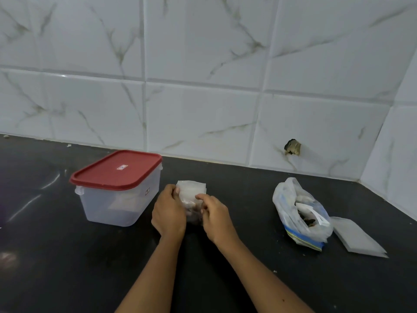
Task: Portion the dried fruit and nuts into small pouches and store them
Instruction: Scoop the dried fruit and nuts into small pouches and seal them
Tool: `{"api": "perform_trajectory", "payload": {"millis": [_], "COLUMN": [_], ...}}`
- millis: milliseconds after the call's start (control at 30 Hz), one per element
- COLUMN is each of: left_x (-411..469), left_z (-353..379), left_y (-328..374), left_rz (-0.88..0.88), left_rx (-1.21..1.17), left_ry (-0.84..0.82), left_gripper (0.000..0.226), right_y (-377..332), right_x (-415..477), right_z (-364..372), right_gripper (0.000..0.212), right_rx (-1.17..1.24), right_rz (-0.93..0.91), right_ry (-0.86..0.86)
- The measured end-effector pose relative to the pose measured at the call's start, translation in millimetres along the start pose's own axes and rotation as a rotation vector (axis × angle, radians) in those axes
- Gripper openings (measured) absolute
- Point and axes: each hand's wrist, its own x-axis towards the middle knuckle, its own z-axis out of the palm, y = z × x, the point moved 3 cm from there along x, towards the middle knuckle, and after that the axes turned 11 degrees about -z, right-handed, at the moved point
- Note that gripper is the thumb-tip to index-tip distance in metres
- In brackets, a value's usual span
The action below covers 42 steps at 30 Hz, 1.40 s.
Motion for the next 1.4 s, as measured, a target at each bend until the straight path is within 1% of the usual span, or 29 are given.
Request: {"api": "perform_trajectory", "payload": {"millis": [133,233,267,333,400,533,667,767,833,933,1000,1133,1200,1267,1300,1333,1367,1400], "left_x": [4.6,6.0,6.5,5.7,1.2,-11.3,-29.1,-48.8,-63.6,-90.7,-110.4,-148.3,-166.2,-184.2,-193.4,-203.8,-215.7,-228.1], "left_z": [5.0,6.1,5.6,2.9,-0.5,0.8,9.2,21.9,34.0,51.6,63.6,93.9,106.4,118.9,132.2,143.7,152.0,158.4], "left_y": [-0.6,-2.5,-2.7,-0.3,4.4,13.1,22.2,36.4,49.6,71.2,85.5,110.1,123.6,136.0,140.2,143.7,146.4,149.2], "left_rz": [-0.010,-0.027,-0.029,0.005,0.095,0.304,0.441,0.564,0.649,0.732,0.747,0.840,0.851,0.872,0.934,0.964,0.931,0.907], "left_rx": [0.038,0.016,0.004,-0.003,0.072,0.261,0.340,0.370,0.405,0.394,0.381,0.383,0.368,0.399,0.404,0.395,0.412,0.399], "left_ry": [-0.032,-0.040,-0.038,-0.012,0.046,0.089,0.076,0.046,0.016,-0.015,-0.060,-0.138,-0.168,-0.254,-0.315,-0.439,-0.588,-0.675], "left_gripper": [0.021,0.021,0.024,0.037,0.048,0.048,0.050,0.047,0.050,0.051,0.051,0.050,0.050,0.050,0.053,0.059,0.063,0.064], "right_y": [2.2,3.7,3.2,2.2,1.2,-0.6,-0.9,1.6,7.5,22.1,34.5,60.8,74.0,89.4,98.1,107.1,116.0,123.4], "right_x": [-0.5,-1.2,-2.1,-4.2,-6.4,-9.7,-11.9,-16.2,-21.0,-31.0,-39.1,-58.3,-68.5,-80.3,-86.6,-93.5,-99.9,-105.1], "right_z": [4.0,3.9,2.5,-1.3,-6.4,-22.5,-47.5,-72.2,-90.4,-118.3,-138.4,-182.9,-204.9,-221.9,-228.2,-232.9,-236.8,-240.4], "right_gripper": [0.040,0.040,0.040,0.040,0.040,0.038,0.037,0.036,0.036,0.037,0.037,0.037,0.037,0.036,0.035,0.033,0.030,0.027], "right_rx": [-0.054,-0.060,-0.054,-0.039,-0.031,-0.073,-0.174,-0.257,-0.324,-0.369,-0.389,-0.469,-0.487,-0.490,-0.481,-0.468,-0.448,-0.427], "right_rz": [0.027,0.044,0.051,0.062,0.062,0.043,-0.001,-0.038,-0.052,-0.017,0.015,0.069,0.089,0.114,0.139,0.171,0.199,0.227], "right_ry": [-0.037,-0.027,-0.014,0.022,0.061,0.110,0.138,0.169,0.188,0.216,0.235,0.245,0.286,0.334,0.350,0.360,0.368,0.375]}}
